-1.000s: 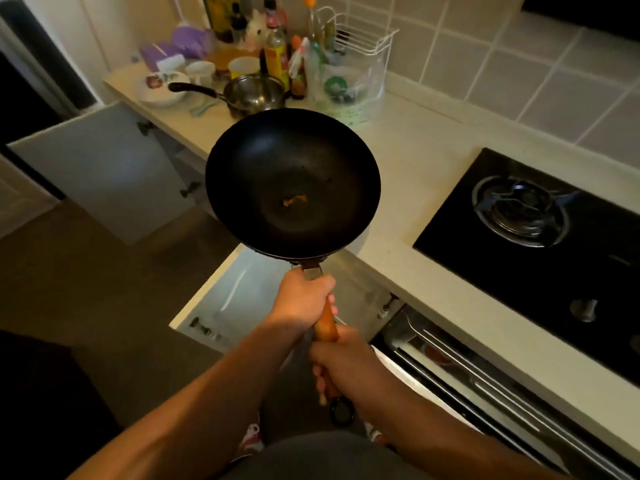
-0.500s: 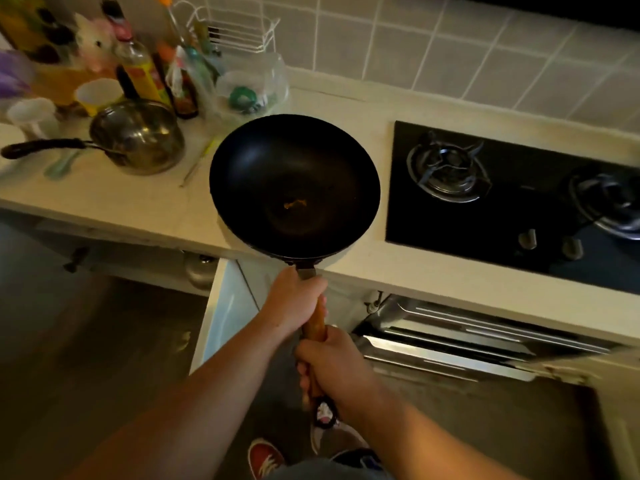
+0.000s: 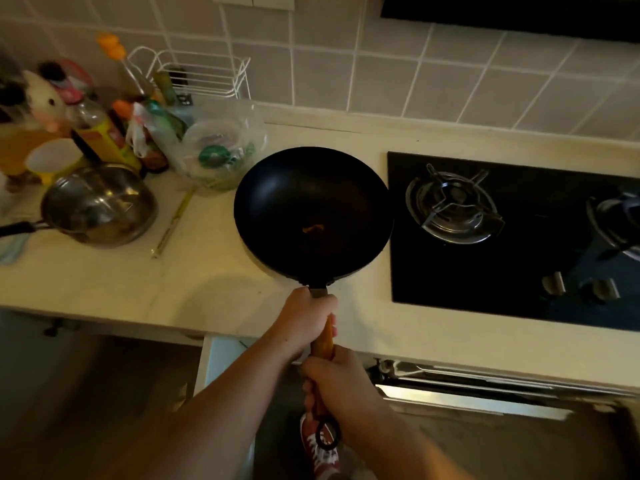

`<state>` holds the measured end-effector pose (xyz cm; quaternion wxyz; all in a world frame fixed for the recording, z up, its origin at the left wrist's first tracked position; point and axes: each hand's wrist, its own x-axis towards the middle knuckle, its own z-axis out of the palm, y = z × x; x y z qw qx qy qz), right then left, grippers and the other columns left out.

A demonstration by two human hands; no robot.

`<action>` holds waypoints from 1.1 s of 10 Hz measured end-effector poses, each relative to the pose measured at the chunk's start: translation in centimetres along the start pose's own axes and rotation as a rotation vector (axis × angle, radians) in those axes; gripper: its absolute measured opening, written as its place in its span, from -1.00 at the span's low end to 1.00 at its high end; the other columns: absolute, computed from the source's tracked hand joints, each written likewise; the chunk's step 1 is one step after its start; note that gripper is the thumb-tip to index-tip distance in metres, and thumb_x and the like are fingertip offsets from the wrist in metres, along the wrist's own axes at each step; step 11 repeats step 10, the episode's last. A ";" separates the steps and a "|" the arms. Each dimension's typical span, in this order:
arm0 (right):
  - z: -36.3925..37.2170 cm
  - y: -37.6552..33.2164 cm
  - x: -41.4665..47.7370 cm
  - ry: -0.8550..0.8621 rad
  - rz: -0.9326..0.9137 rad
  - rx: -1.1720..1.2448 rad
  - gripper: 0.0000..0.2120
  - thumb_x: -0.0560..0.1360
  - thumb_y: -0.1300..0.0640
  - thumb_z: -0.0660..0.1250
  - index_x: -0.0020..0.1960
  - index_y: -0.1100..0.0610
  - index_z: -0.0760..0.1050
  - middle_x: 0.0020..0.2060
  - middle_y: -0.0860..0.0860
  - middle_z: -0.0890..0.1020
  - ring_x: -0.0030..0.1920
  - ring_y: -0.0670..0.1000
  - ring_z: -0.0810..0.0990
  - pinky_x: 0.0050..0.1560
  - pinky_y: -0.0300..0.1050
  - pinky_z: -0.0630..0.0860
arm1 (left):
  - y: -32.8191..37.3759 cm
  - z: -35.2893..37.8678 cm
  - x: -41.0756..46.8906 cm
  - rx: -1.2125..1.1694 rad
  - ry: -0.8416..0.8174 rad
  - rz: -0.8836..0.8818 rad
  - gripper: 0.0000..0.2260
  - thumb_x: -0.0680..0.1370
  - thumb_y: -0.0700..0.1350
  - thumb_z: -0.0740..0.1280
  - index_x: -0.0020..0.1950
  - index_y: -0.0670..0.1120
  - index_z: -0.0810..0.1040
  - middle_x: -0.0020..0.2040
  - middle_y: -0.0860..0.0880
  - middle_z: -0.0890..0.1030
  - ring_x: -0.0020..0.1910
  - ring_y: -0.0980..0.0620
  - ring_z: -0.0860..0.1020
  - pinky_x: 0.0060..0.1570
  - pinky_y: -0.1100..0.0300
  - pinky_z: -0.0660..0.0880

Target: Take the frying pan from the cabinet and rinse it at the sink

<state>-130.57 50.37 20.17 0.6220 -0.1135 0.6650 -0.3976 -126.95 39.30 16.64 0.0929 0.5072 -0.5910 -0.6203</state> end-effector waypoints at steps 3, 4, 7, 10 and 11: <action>-0.1 -3.8 3.1 0.031 0.017 0.055 -0.92 0.52 0.28 0.27 -0.11 0.23 0.53 -0.55 -0.01 0.54 -0.55 -0.06 0.53 -0.47 -0.22 0.52 | 2.4 -0.9 4.4 0.050 -0.002 0.025 -0.83 0.49 -0.11 0.28 -0.23 -0.17 0.57 -0.39 -0.03 0.59 -0.45 0.14 0.61 -0.37 0.24 0.51; 0.0 -4.4 3.7 0.027 0.032 0.097 -0.94 0.53 0.28 0.27 -0.05 0.23 0.53 -0.54 -0.01 0.56 -0.55 -0.07 0.54 -0.49 -0.22 0.53 | 2.7 -1.1 5.3 0.058 -0.009 0.037 -0.81 0.50 -0.10 0.29 -0.21 -0.19 0.58 -0.37 -0.05 0.60 -0.42 0.10 0.62 -0.32 0.20 0.53; 0.3 -4.3 3.8 -0.014 0.004 0.185 -0.92 0.55 0.24 0.31 0.02 0.24 0.53 -0.49 0.01 0.59 -0.50 -0.05 0.58 -0.47 -0.20 0.54 | 2.7 -1.7 5.2 -0.016 -0.041 -0.023 -0.74 0.53 0.02 0.30 -0.14 -0.16 0.60 -0.32 -0.05 0.64 -0.40 0.11 0.64 -0.35 0.25 0.53; -3.0 -3.4 0.9 0.122 -0.118 -0.277 -0.60 0.47 -0.25 0.34 0.14 -0.01 0.49 -0.08 -0.01 0.67 -0.19 -0.07 0.70 -0.28 -0.25 0.62 | -0.6 -2.0 0.6 -0.141 0.031 -0.126 -0.64 0.56 0.29 0.17 0.02 0.06 0.58 -0.14 -0.01 0.71 -0.11 0.00 0.68 -0.10 0.07 0.57; -3.0 -3.4 0.9 0.122 -0.118 -0.277 -0.60 0.47 -0.25 0.34 0.14 -0.01 0.49 -0.08 -0.01 0.67 -0.19 -0.07 0.70 -0.28 -0.25 0.62 | -0.6 -2.0 0.6 -0.141 0.031 -0.126 -0.64 0.56 0.29 0.17 0.02 0.06 0.58 -0.14 -0.01 0.71 -0.11 0.00 0.68 -0.10 0.07 0.57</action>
